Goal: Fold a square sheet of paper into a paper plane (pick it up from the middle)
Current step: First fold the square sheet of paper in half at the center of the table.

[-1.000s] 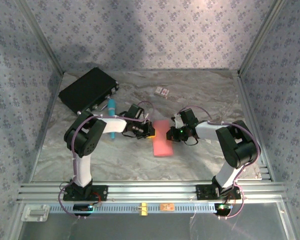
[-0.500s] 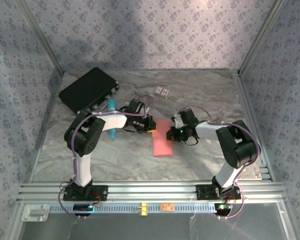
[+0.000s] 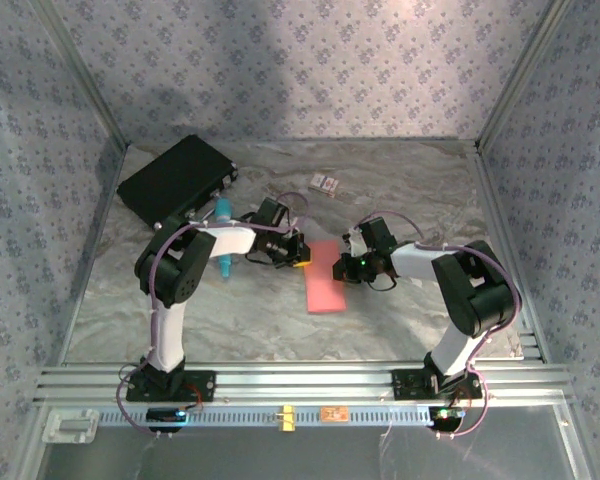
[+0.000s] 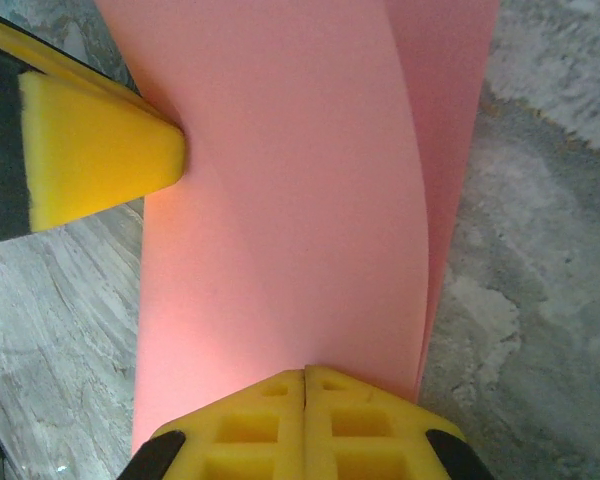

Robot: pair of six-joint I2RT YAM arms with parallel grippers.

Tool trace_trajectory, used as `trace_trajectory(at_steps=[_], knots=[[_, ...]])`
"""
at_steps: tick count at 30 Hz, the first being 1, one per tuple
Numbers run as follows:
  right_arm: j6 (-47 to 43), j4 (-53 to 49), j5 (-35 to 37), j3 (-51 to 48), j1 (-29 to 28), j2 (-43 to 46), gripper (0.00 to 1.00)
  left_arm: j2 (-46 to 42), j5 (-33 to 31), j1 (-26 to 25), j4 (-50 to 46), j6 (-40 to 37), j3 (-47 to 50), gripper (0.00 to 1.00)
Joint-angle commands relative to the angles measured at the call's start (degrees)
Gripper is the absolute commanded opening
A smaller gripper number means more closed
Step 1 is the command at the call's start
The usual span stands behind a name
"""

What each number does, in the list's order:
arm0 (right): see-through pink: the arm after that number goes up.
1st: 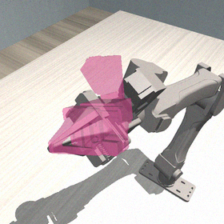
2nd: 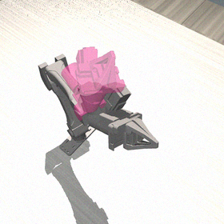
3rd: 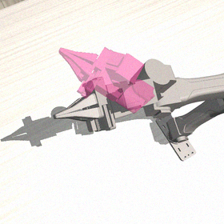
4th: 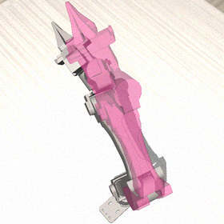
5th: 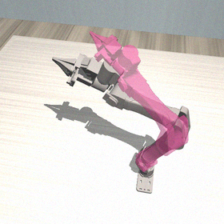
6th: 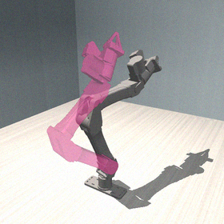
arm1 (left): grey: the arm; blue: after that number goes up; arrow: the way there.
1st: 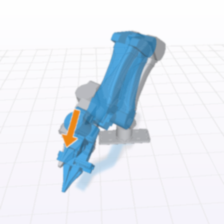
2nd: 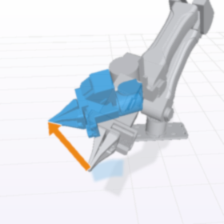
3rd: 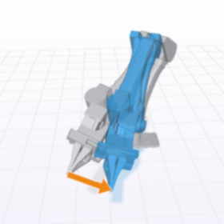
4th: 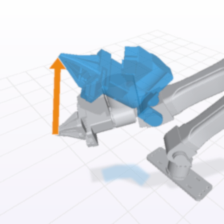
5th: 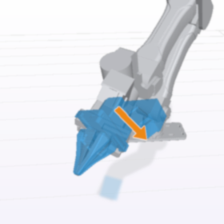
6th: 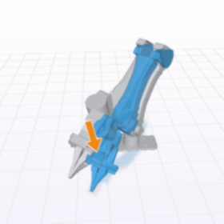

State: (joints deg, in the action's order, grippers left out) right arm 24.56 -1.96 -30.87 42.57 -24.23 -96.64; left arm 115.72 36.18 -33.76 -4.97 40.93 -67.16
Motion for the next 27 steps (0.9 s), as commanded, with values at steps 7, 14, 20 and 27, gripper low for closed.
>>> trace_trajectory(at_steps=[7,14,20,27], knots=[[-0.2,-5.6,3.5,-2.0,0.3,-1.0,0.00,2.9,-0.7,0.8,-4.3,-2.9,-6.2,0.00],[-0.2,-5.5,3.5,-2.0,0.3,-0.8,0.00,6.2,-0.7,1.7,-2.9,-3.3,-5.8,0.00],[-0.2,-5.5,3.5,-2.4,0.4,-0.6,0.00,6.6,-3.4,2.7,-3.5,-2.8,-6.6,0.00],[-0.3,-5.6,3.3,-2.5,0.4,-0.5,0.00,6.3,-7.1,2.9,-4.5,-2.2,-8.7,0.00]])
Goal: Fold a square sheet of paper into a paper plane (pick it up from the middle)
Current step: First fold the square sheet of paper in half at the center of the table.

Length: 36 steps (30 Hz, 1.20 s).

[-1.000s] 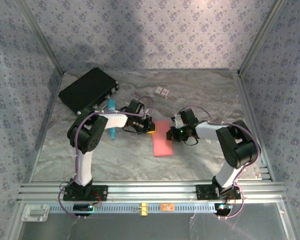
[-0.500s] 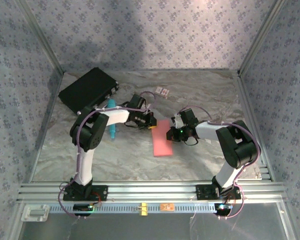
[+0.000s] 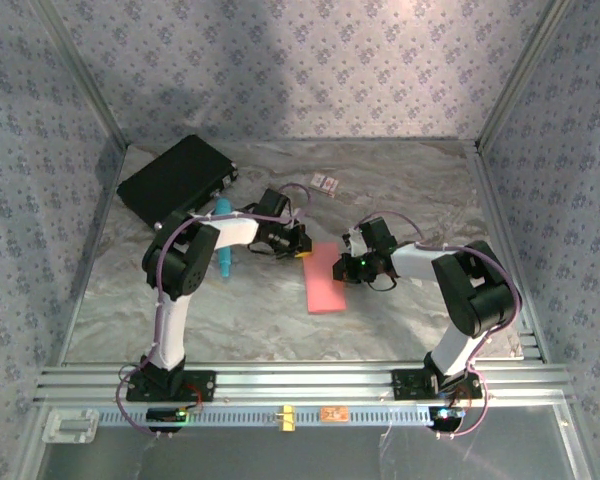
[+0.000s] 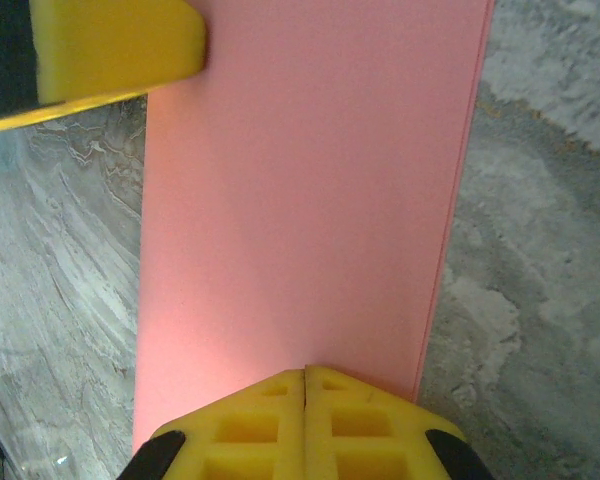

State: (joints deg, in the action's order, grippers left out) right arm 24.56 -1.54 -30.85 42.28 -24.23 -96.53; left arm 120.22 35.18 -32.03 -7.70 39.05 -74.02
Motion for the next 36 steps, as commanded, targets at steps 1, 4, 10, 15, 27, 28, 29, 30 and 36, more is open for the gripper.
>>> trace_trajectory(at_steps=[1,4,10,15,27,28,29,30,36], knots=[[-0.3,-6.0,3.2,-2.2,0.4,-0.5,0.00,1.9,-6.6,1.3,-1.6,-0.4,-1.8,0.00],[-0.4,-6.1,3.1,-2.2,0.5,-0.5,0.00,2.2,-6.6,1.5,-0.8,0.6,-2.1,0.00],[-0.3,-5.7,3.0,-2.7,0.6,0.0,0.00,2.5,-10.1,1.9,-1.4,1.3,-1.7,0.00],[-0.3,-5.5,2.9,-2.9,0.6,0.1,0.00,1.7,-13.6,2.3,-2.7,1.8,-1.6,0.00],[-0.3,-5.2,2.5,-2.8,0.8,-0.2,0.00,2.8,-15.4,2.3,-6.8,2.4,-5.6,0.00],[-0.3,-5.3,2.4,-2.8,0.8,-0.3,0.00,2.8,-15.4,2.3,-7.1,2.5,-5.6,0.00],[-0.3,-5.3,2.4,-2.7,0.7,-0.2,0.00,2.5,-15.5,2.3,-7.1,2.4,-5.5,0.00],[-0.3,-5.2,2.4,-2.8,0.7,-0.2,0.00,2.4,-15.6,2.3,-7.1,2.5,-5.4,0.00],[-0.2,-5.2,2.3,-2.7,0.7,-0.3,0.00,-0.3,-18.5,2.4,-7.8,2.8,-4.7,0.00]])
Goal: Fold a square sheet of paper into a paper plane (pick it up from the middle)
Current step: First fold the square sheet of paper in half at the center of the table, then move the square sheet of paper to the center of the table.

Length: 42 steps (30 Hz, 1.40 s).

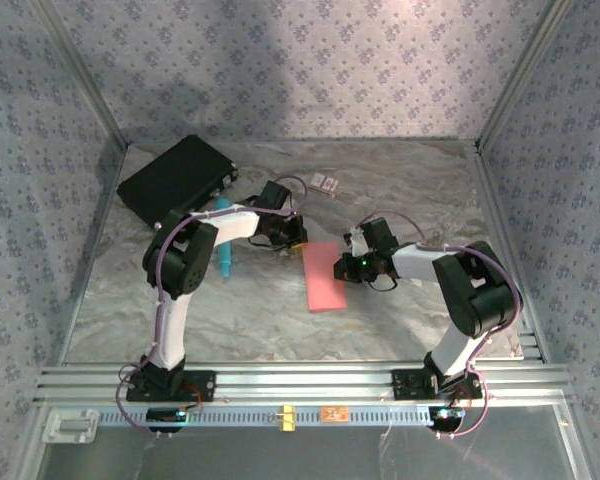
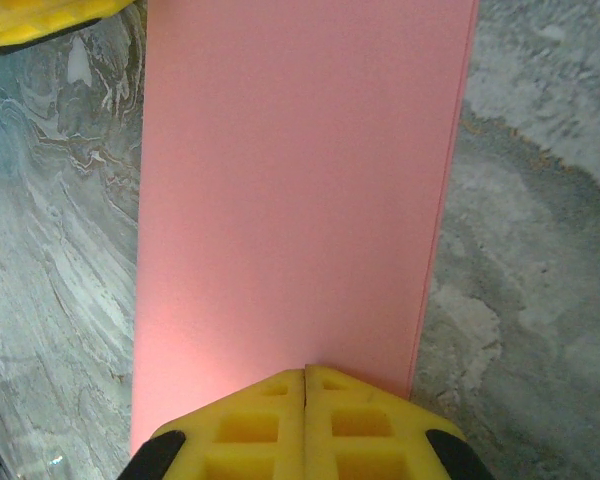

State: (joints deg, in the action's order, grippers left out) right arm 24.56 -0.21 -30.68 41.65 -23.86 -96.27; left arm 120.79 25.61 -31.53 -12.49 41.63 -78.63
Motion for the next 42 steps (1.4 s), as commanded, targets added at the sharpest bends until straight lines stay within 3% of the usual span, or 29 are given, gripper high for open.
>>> trace_trajectory(at_steps=[1,13,18,22,25,30,42], knots=[[-0.2,-6.5,2.0,-2.1,0.3,-0.6,0.00,-1.2,-8.8,1.9,-3.7,0.0,-0.5,0.00],[0.2,-5.5,-0.9,0.4,0.2,0.6,0.01,-9.8,-6.6,-1.3,-2.2,-1.1,3.0,0.00],[1.2,-6.9,-1.7,2.6,0.9,9.2,0.25,-12.2,-5.0,-3.4,-1.7,-2.1,5.3,0.00],[5.0,-15.4,12.4,0.6,2.8,20.3,0.43,-14.2,-2.6,-4.5,-0.3,-2.5,7.9,0.01],[8.0,-19.1,16.1,-3.4,5.7,27.8,0.42,-14.7,-0.5,-5.0,0.8,-2.5,9.5,0.01],[13.0,-16.5,12.5,-10.9,6.7,36.3,0.41,-13.4,0.9,-5.6,3.8,-1.2,11.0,0.01],[18.2,-11.9,8.0,-14.9,-1.1,32.6,0.37,-9.0,5.7,-6.5,8.2,2.9,10.2,0.02]])
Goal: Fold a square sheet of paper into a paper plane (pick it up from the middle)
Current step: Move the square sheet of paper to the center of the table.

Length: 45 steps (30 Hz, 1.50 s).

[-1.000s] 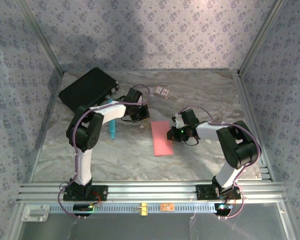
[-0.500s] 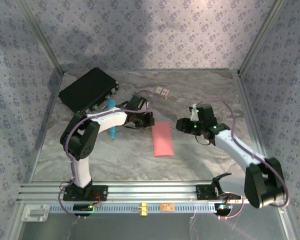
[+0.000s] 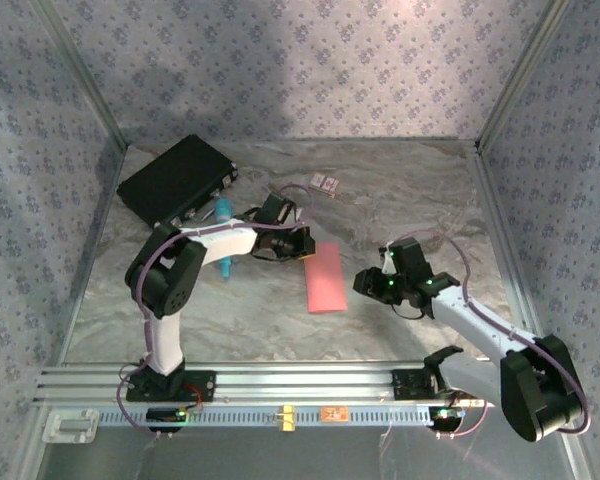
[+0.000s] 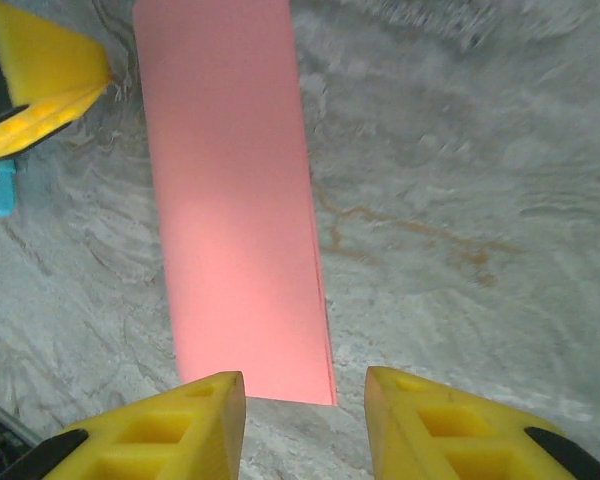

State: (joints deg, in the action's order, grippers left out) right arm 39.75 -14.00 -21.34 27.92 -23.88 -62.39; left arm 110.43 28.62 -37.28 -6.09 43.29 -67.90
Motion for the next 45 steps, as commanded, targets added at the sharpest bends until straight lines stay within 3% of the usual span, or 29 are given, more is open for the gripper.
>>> trace_trajectory(at_steps=[1,8,20,45], knots=[[3.2,2.8,-1.5,-1.3,-1.5,-1.8,0.37,1.7,2.8,-1.0,1.8,1.1,-0.6,0.03],[2.8,4.6,-5.2,0.2,-2.8,-5.7,0.37,4.8,1.4,-1.0,-0.7,-0.9,-1.9,0.02],[3.1,7.4,-8.6,-0.2,-3.3,-11.3,0.54,6.0,1.5,-0.4,2.7,-2.1,3.8,0.02],[7.0,19.7,-15.0,0.7,-1.5,-18.1,0.48,6.9,3.6,0.0,3.5,-2.6,2.3,0.02]])
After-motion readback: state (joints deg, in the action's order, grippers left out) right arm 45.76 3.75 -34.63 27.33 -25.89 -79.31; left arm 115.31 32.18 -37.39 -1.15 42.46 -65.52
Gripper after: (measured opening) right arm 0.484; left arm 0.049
